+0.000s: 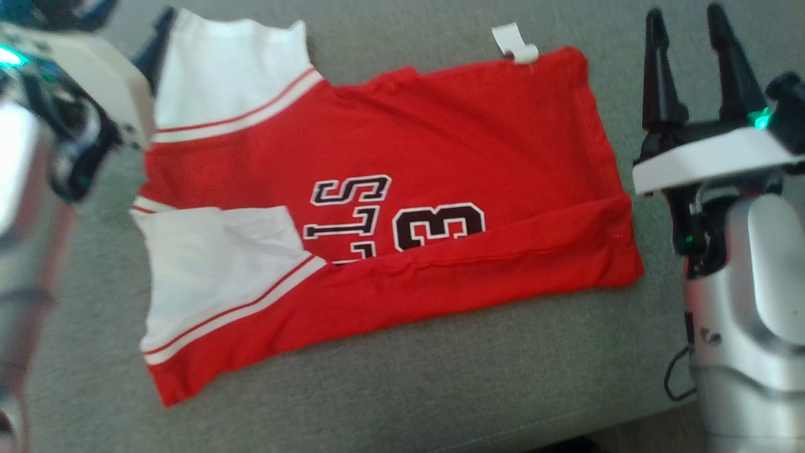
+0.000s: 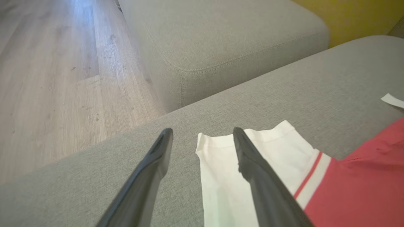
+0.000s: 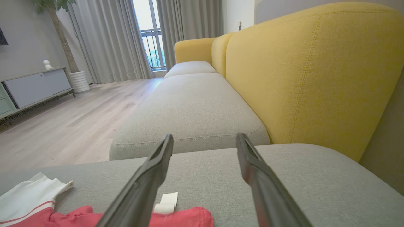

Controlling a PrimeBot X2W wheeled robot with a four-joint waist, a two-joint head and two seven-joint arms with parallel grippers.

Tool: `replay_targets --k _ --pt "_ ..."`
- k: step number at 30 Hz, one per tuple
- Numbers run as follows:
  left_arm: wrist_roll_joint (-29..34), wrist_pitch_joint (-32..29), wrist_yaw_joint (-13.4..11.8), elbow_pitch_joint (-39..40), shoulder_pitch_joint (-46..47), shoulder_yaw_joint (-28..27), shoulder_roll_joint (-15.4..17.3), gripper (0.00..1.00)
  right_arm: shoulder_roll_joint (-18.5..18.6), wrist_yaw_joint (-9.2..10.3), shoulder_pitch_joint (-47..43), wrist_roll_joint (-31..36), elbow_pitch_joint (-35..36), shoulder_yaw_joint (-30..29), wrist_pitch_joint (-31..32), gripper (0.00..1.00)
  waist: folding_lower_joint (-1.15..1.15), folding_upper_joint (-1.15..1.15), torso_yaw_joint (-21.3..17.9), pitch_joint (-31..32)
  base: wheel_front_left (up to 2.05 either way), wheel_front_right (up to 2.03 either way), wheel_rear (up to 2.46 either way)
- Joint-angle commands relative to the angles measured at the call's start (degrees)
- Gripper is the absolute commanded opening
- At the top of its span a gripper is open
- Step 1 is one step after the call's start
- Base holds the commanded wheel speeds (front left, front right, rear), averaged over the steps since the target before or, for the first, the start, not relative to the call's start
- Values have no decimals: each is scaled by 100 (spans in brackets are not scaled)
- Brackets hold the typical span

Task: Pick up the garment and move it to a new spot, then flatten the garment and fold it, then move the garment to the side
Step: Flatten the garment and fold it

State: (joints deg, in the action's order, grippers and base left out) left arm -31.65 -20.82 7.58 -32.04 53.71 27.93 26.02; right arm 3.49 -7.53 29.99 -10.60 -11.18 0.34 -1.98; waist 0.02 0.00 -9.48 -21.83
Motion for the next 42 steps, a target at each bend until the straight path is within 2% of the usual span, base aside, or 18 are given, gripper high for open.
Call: replay_targets --k 1,7,14,20,27,28,29,31,35,42 --pt "-316 -280 -11 -15 547 0 412 100 16 4 247 -5 255 126 27 100 -2 0 -273 -394 0 0 0" --pt "-781 -759 -10 -472 1100 594 723 100 -3 4 414 -15 281 138 1 100 -2 0 -414 -658 0 0 0" --pt "-1297 -897 -9 -783 1478 1270 1057 100 -40 4 490 -143 276 215 -20 100 -2 0 -588 -860 0 0 0" --pt "-1600 -991 -9 -1177 1757 1531 1060 100 -52 4 539 -157 379 255 -40 100 -2 0 -666 -997 0 0 0" --pt "-2333 -1267 -9 -1053 1768 1935 1016 100 -57 4 568 -22 401 96 30 100 -2 0 -661 -1018 0 0 0" --pt "-2453 -1350 -9 -1087 1755 1959 1015 80 -57 4 578 9 389 75 38 100 -2 0 -644 -1003 0 0 0" --pt "-2541 -1420 -9 -1121 1751 1988 1006 0 -57 4 589 44 375 56 52 100 -2 0 -624 -985 0 0 0" --pt "-2586 -1362 -9 -1164 1797 2040 985 0 -56 4 623 126 365 29 94 100 -2 0 -567 -941 0 0 0" --pt "-2560 -707 -9 -1209 1870 2078 830 0 8 4 678 177 371 101 245 100 -2 0 -370 -775 0 0 0" --pt "-2693 585 -9 -867 1634 2230 548 0 485 4 702 76 12 267 800 100 -2 0 262 -193 0 0 0"
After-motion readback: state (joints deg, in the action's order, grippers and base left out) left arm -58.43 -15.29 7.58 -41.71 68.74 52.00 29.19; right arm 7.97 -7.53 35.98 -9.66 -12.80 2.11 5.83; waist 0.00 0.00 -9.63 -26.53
